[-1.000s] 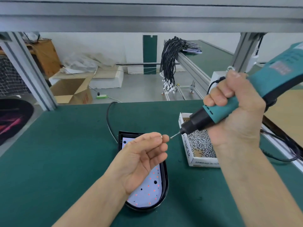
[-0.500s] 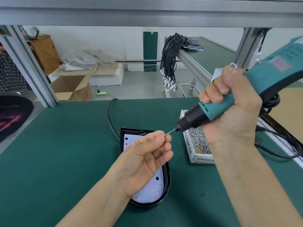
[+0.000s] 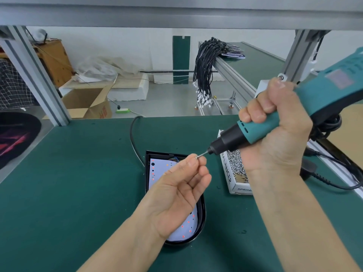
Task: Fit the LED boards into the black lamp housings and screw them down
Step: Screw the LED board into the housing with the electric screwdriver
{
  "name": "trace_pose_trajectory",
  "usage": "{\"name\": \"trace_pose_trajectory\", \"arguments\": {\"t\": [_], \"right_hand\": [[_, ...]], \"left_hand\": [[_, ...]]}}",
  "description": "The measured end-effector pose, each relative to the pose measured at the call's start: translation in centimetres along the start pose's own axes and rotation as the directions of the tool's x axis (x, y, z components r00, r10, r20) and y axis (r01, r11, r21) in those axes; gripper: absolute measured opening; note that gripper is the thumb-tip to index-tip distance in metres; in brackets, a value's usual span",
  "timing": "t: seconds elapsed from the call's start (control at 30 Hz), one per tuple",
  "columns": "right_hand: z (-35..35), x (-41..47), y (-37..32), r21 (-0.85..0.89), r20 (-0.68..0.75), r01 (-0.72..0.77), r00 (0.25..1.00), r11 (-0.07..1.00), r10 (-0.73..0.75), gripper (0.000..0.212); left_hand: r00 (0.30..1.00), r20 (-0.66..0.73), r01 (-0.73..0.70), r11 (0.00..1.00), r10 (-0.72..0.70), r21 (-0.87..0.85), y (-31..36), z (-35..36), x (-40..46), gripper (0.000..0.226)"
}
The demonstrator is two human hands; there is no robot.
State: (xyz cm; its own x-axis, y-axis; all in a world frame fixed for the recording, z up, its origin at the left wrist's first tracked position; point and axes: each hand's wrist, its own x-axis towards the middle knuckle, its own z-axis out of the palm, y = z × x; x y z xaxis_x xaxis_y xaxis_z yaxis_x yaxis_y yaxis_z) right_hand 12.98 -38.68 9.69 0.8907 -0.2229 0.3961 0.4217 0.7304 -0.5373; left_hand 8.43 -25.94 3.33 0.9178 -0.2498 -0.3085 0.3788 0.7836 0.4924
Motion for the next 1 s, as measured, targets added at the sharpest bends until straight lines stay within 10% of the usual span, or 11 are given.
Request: {"name": "trace_pose_trajectory", "arguments": {"t": [0.47,1.0], "right_hand": [[-0.6,-0.3,1.3,0.033,-0.060,0.034,0.998,0.999,-0.032,0.030],[-1.3,0.1,1.9,0.052,-0.119,0.020,0.993,0.998,-0.014,0.032]], "left_hand": [[0.941,-0.064,-0.312,0.925,0.332,0.218,-0.5,-0.4,0.6,0.011],[0.934,-0.068,-0.317,0.900,0.351,0.299,-0.1,-0.8,1.1,0.027]]}}
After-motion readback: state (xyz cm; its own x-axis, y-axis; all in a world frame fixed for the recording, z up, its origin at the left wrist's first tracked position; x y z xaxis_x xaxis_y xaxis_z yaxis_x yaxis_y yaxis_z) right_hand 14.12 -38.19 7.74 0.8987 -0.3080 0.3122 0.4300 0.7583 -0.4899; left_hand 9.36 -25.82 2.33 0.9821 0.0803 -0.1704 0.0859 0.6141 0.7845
